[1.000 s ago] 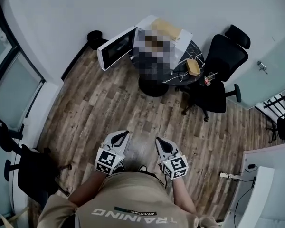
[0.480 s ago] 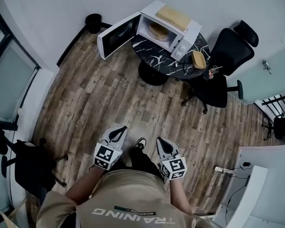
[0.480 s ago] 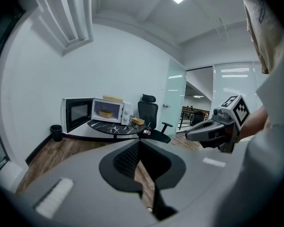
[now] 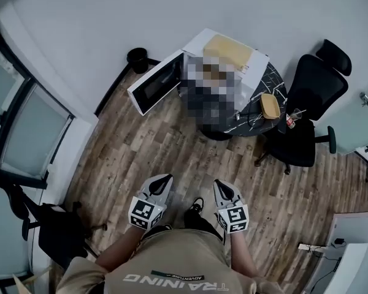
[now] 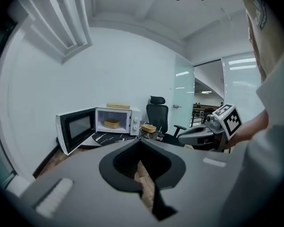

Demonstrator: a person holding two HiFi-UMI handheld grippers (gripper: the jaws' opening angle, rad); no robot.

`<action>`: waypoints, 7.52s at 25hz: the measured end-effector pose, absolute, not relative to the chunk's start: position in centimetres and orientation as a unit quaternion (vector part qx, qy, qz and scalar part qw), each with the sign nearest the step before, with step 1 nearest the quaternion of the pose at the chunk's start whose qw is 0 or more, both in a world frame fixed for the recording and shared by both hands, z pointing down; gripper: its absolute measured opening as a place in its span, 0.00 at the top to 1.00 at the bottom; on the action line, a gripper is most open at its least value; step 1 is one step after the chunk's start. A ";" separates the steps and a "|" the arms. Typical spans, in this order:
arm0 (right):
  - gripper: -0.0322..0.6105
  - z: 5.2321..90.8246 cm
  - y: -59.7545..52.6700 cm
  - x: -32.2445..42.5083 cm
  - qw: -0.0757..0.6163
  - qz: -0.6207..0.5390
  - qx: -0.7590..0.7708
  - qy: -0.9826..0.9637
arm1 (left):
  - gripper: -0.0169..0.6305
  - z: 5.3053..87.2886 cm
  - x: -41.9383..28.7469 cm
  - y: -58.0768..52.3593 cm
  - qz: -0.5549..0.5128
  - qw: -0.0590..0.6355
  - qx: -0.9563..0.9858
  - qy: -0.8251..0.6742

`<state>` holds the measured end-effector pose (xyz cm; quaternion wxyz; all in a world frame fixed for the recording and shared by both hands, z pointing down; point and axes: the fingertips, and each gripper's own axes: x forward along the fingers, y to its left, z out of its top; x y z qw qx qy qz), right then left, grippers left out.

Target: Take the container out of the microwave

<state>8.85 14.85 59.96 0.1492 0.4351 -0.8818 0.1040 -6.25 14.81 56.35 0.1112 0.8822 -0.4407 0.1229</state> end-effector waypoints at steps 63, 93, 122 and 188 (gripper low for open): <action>0.94 67.8 -40.0 3.2 0.239 0.053 0.427 -0.870 | 0.97 56.8 -6.8 -31.4 0.160 0.085 0.870 -0.458; 0.94 74.3 -45.0 3.0 0.426 0.029 0.395 -0.814 | 0.97 58.0 -13.2 -32.6 0.123 0.105 0.850 -0.501; 0.94 71.1 -37.6 4.1 0.452 -0.001 0.417 -0.789 | 0.97 57.6 -12.7 -29.8 0.109 0.087 0.897 -0.419; 0.94 67.6 1.4 1.2 0.410 0.034 0.432 -0.803 | 0.97 57.9 -12.9 -1.5 0.127 0.093 0.916 -0.369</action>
